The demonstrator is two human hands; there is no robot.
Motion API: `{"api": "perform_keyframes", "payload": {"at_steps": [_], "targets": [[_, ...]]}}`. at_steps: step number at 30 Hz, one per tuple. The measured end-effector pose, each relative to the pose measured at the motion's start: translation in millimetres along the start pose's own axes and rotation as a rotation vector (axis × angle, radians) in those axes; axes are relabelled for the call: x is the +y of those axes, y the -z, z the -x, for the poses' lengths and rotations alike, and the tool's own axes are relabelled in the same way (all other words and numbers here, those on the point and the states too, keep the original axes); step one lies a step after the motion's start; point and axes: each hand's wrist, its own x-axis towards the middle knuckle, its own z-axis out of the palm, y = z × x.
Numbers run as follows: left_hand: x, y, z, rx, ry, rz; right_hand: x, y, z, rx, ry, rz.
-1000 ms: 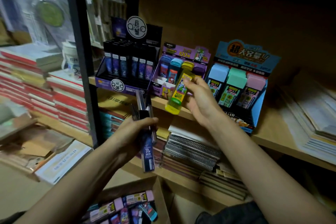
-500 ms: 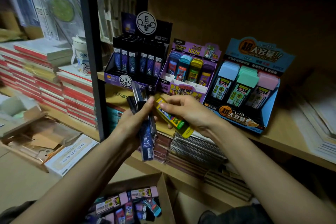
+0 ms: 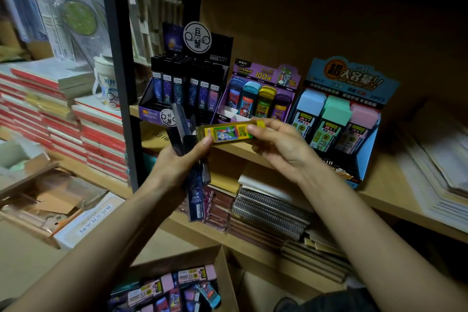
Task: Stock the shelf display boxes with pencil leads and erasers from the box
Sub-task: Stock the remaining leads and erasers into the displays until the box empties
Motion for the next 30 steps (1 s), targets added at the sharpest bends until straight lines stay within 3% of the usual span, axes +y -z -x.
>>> {"api": "perform_keyframes", "payload": {"at_steps": [3, 6, 14, 21, 26, 30], "targets": [[0, -3, -2, -0.024, -0.008, -0.008, -15, 10, -6, 0.176, 0.163, 0.014], [3, 6, -8, 0.012, -0.005, -0.033, -39, 25, -15, 0.313, 0.362, 0.277], [5, 16, -17, 0.082, -0.038, 0.006, -68, 31, -56, 0.395, 0.615, 1.011], [8, 15, -16, 0.101, -0.028, 0.013, -58, 33, -81, 0.308, 0.622, 1.238], [9, 14, -14, 0.082, -0.008, -0.003, -47, 39, -96, 0.388, 0.664, 1.638], [11, 13, -11, 0.033, -0.016, -0.024, -37, 37, -100, 0.406, 0.688, 1.801]]}}
